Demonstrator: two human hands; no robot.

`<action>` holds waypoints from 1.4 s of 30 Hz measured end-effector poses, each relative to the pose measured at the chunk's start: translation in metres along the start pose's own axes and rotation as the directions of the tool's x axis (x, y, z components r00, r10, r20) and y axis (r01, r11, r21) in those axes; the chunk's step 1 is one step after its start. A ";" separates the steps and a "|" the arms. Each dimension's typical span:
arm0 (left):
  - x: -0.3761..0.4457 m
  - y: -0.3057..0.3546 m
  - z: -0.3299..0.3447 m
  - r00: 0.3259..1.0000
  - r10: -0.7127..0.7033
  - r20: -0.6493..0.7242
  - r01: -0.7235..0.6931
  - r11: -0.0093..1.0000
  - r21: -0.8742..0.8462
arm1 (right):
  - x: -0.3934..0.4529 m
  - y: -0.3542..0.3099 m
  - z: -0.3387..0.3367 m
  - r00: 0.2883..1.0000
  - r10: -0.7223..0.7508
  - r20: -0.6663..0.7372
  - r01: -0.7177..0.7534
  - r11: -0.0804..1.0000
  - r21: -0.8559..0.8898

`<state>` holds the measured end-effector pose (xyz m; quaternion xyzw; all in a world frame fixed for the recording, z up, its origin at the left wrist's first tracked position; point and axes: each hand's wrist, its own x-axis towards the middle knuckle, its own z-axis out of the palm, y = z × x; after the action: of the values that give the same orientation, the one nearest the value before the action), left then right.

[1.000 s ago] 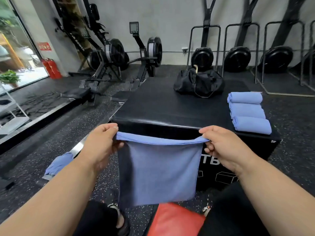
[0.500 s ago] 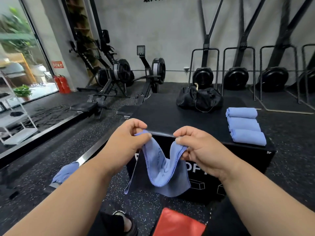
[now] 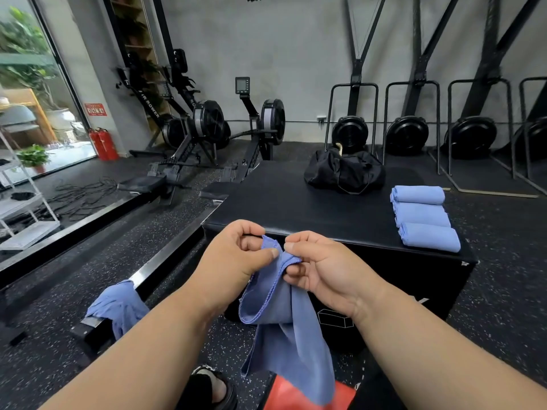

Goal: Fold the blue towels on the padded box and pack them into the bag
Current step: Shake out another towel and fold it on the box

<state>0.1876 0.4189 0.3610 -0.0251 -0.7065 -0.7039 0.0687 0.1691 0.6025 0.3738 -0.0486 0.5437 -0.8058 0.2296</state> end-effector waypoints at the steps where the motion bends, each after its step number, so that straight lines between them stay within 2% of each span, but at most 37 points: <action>1: 0.000 -0.001 0.000 1.000 0.000 0.010 0.000 1.000 -0.003 | 0.001 0.001 0.000 1.000 0.003 0.000 -0.003 1.000 0.016; 11: -0.002 -0.004 -0.005 0.999 -0.024 0.045 0.026 0.998 -0.054 | 0.012 0.005 -0.008 0.990 0.051 0.131 -0.070 0.986 0.149; 14: -0.003 -0.008 -0.007 0.994 -0.010 0.108 0.019 0.997 -0.080 | 0.012 0.008 -0.010 0.990 0.043 0.135 -0.061 0.989 0.136; 16: -0.004 -0.012 -0.008 0.989 0.013 0.148 -0.008 0.999 -0.035 | 0.014 0.012 -0.012 0.991 0.034 0.131 -0.050 0.991 0.120; 20: -0.003 -0.021 -0.013 0.989 0.019 0.145 -0.014 0.999 -0.040 | 0.019 0.017 -0.014 0.991 0.038 0.126 -0.050 0.994 0.093; 27: 0.002 -0.026 -0.015 0.998 0.012 0.062 -0.009 0.999 -0.039 | 0.021 0.022 -0.014 0.992 -0.008 0.127 0.019 0.996 -0.088; 30: 0.004 -0.026 -0.018 0.999 0.002 0.050 0.000 0.999 -0.041 | 0.026 0.025 -0.017 0.988 -0.094 0.125 0.132 0.930 -0.342; 32: 0.005 -0.025 -0.021 0.999 -0.004 0.054 0.007 0.999 -0.047 | 0.029 0.028 -0.019 0.981 -0.140 0.136 0.187 0.875 -0.447; 36: 0.006 -0.018 -0.021 0.999 0.004 0.044 0.000 0.997 -0.081 | 0.034 0.035 -0.024 0.972 -0.195 0.131 0.235 0.834 -0.499; 39: 0.007 -0.011 -0.024 0.998 0.035 0.055 -0.031 0.998 -0.062 | 0.038 0.039 -0.024 0.971 -0.149 0.187 0.222 0.850 -0.477; 42: 0.012 -0.003 -0.031 0.992 0.060 0.108 -0.059 0.998 -0.010 | 0.043 0.044 -0.026 0.966 -0.121 0.229 0.227 0.818 -0.528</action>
<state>0.1774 0.3868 0.3596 -0.0846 -0.7059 -0.7014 0.0510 0.1365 0.5936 0.3167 -0.2366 0.7218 -0.6249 0.1803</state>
